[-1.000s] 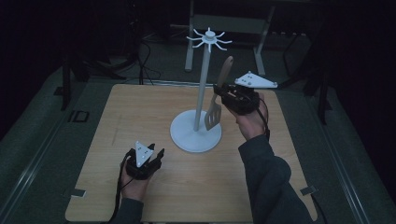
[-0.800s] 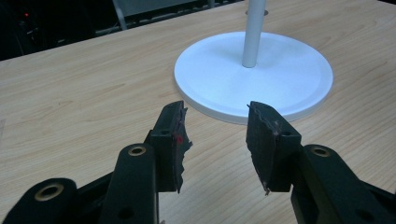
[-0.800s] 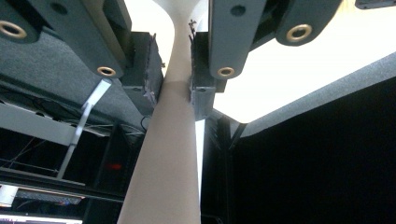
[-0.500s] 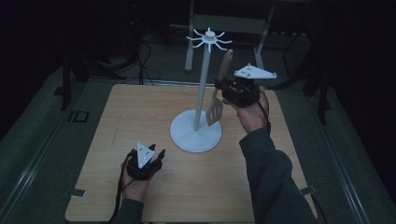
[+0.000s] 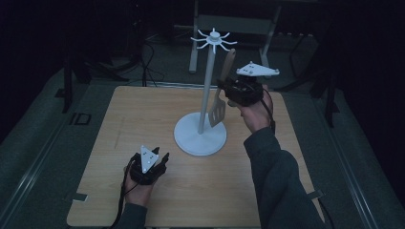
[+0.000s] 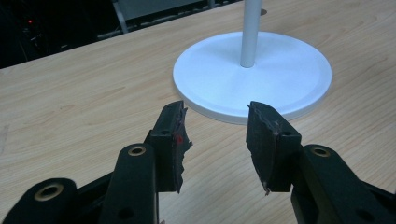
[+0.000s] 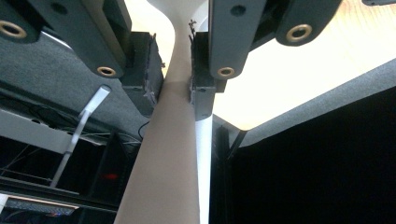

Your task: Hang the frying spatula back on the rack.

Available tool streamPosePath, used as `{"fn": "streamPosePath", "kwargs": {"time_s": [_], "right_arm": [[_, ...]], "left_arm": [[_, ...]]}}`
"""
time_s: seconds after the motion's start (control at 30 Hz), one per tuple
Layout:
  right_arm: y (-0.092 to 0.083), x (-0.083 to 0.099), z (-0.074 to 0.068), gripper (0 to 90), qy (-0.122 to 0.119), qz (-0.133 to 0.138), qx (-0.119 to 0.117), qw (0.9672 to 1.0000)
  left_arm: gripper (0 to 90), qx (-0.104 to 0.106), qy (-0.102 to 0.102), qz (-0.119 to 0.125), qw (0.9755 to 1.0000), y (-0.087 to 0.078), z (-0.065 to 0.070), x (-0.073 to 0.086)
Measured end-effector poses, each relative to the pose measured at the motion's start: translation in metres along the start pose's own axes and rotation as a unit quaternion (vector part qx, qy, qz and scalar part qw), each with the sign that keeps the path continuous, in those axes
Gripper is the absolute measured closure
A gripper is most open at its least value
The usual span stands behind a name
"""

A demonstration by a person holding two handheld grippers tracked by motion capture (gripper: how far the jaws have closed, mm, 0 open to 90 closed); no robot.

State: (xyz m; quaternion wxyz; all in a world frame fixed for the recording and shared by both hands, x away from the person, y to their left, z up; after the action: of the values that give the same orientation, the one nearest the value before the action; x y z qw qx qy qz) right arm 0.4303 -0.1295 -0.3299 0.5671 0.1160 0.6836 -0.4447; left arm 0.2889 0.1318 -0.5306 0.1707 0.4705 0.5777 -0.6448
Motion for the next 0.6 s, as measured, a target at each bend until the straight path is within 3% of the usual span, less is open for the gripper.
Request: {"fn": "streamPosePath", "kwargs": {"time_s": [0.2,0.6], "right_arm": [[-0.0009,-0.0042,0.0008,75.3,0.003,0.002,-0.008,1.0000],[0.0075,-0.0070,0.0043,75.1,0.001,-0.025,-0.031,0.9992]], "left_arm": [[57.4,-0.001,0.001,0.000,1.0000,0.0000,0.0000,0.0000],[57.3,0.000,0.001,-0.001,1.0000,0.0003,0.0004,0.0003]]}}
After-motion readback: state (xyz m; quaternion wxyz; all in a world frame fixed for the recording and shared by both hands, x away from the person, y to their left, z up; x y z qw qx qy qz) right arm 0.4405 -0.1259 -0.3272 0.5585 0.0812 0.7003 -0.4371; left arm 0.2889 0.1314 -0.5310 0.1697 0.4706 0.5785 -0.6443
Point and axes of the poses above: each handheld gripper's, and its own axes: y roughly forward along the jaws, x roughly out of its underside, z roughly to its right, the point moved 3 cm from there along y, roughly forward along the jaws, and after that the axes turned 9 degrees about -z, right-handed, at the moved point
